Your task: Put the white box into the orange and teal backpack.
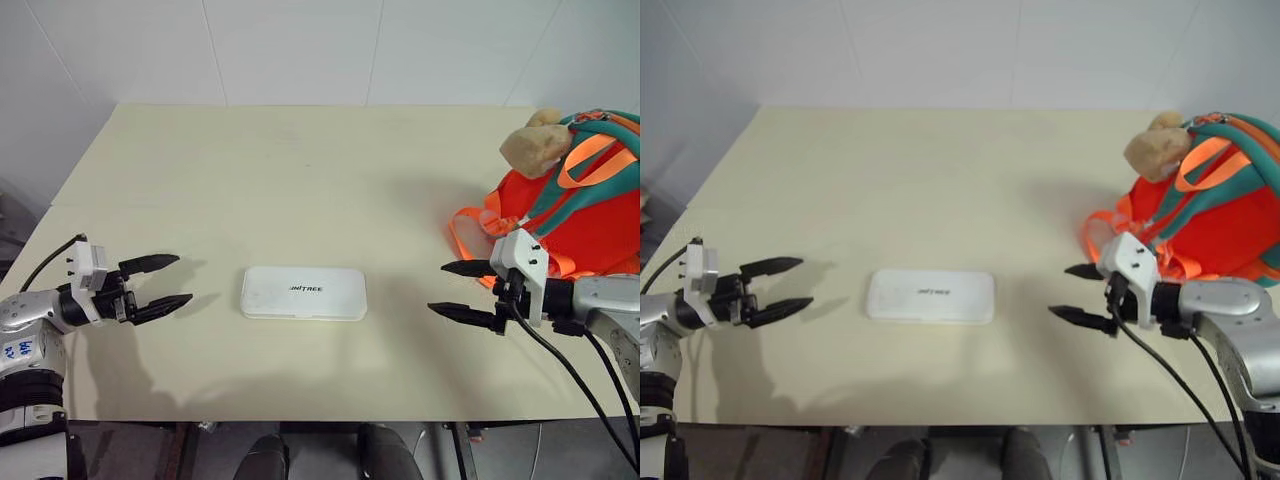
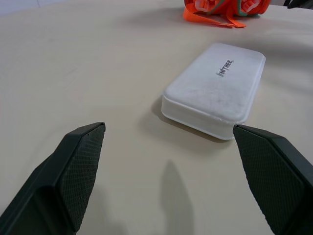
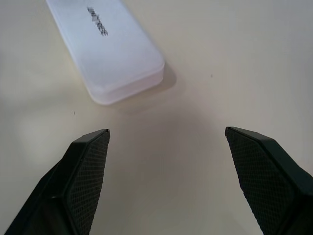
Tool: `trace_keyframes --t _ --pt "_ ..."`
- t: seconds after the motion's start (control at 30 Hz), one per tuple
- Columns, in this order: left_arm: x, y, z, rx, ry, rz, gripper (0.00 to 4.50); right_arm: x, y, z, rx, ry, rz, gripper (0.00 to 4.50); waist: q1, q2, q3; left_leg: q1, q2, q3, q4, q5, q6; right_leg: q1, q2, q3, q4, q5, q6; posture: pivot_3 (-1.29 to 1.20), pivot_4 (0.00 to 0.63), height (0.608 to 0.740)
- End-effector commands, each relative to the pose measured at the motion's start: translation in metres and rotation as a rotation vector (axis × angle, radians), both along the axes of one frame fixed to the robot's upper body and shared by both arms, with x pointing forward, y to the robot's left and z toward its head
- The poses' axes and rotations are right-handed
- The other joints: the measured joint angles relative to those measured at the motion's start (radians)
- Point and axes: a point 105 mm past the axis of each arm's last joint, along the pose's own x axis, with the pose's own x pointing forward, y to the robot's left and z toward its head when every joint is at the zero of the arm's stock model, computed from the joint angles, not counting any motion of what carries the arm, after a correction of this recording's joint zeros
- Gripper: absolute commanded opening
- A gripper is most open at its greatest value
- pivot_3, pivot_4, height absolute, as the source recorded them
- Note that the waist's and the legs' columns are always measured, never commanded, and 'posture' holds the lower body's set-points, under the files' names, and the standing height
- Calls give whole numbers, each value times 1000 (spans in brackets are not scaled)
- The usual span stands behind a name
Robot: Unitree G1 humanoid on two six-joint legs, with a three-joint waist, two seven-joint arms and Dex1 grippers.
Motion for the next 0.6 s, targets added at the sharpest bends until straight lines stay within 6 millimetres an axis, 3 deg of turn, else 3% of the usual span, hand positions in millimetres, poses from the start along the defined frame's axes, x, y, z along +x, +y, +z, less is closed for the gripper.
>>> trace_keyframes --t 0.03,0.2,0.33,0.6 --pt "1 5 10 13 -43 16 4469 1 9 12 19 -56 29 4500 0 0 0 0 0 1 0 0 0 0 0 1 0 0 0 0 150 740" --pt "4 4 14 2 -78 43 4469 9 11 11 21 -76 28 4500 -2 0 0 0 0 4 1 -1 1 -1 1 4 -1 1 1 0 150 740" --pt "10 6 12 4 -77 86 4469 25 20 25 54 -186 -10 4500 -3 0 0 0 0 6 1 -1 1 -1 1 6 -1 1 2 0 150 740" --pt "10 0 16 10 -84 64 4469 23 37 13 67 -163 -7 4500 0 0 0 0 2 6 2 -2 -1 -1 3 7 0 2 2 0 150 740"
